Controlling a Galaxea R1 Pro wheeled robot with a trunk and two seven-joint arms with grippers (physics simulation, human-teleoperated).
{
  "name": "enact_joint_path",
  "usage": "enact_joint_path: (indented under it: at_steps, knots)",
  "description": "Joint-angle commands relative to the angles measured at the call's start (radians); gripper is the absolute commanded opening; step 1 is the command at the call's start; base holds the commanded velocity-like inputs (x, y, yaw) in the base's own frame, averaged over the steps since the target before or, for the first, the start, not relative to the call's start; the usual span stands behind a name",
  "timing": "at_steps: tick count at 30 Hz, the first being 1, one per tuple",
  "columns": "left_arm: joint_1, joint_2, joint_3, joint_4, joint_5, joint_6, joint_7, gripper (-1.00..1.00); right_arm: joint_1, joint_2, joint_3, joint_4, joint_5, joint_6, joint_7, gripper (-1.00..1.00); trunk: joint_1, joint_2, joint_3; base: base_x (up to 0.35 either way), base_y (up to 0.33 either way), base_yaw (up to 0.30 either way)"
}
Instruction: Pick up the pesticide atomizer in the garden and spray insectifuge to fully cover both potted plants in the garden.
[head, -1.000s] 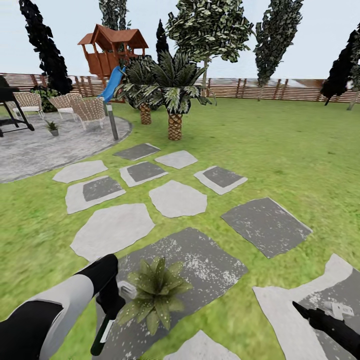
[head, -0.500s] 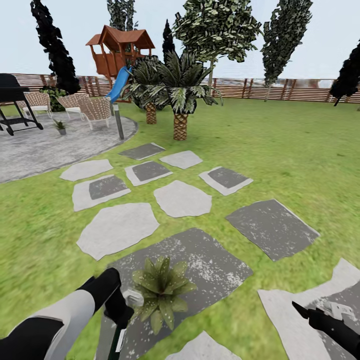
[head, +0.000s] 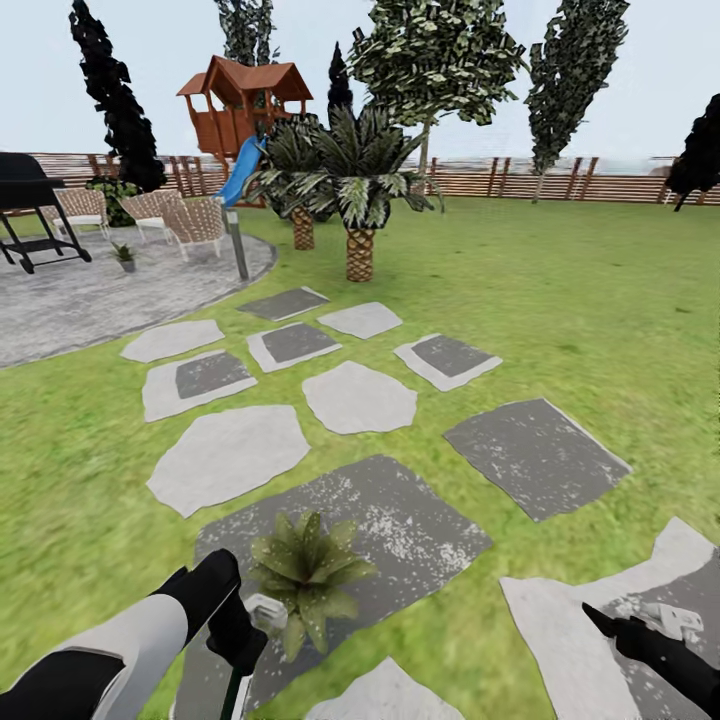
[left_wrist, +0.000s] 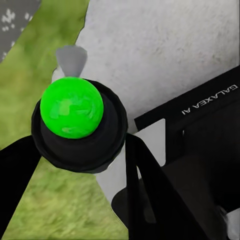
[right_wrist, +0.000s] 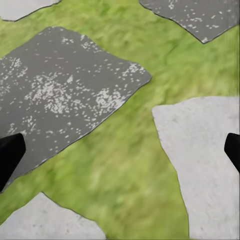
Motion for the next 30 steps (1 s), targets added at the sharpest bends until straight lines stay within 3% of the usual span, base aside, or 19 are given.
enact_joint_path:
  at_steps: [1, 5, 19, 25, 30]
  knots:
    - [0.000, 0.001, -0.008, -0.003, -0.002, 0.004, -0.008, -1.00, -0.002, 0.000, -0.006, -0.001, 0.003, 0.005, 0.008, 1.00, 0.000, 0.000, -0.001, -0.004, -0.326, 0.000]
    - [0.000, 0.001, -0.008, -0.004, -0.002, 0.004, -0.008, -1.00, -0.002, 0.000, -0.006, -0.001, 0.003, 0.005, 0.006, 1.00, 0.000, 0.000, -0.001, -0.001, -0.327, 0.069]
    - [0.000, 0.001, -0.007, -0.007, -0.002, 0.004, -0.007, -1.00, -0.002, 0.000, -0.007, -0.001, 0.001, 0.005, 0.005, 1.00, 0.000, 0.000, -0.001, 0.037, -0.322, 0.252]
    - [0.000, 0.001, -0.007, -0.008, -0.002, 0.004, -0.007, -1.00, -0.002, 0.000, -0.007, 0.000, 0.001, 0.004, 0.005, 1.00, 0.000, 0.000, -0.001, 0.047, -0.063, 0.047]
    - [0.000, 0.001, -0.008, -0.008, -0.002, 0.004, -0.007, -1.00, -0.002, 0.000, -0.007, 0.000, 0.001, 0.004, 0.005, 1.00, 0.000, 0.000, -0.001, 0.198, -0.227, 0.265]
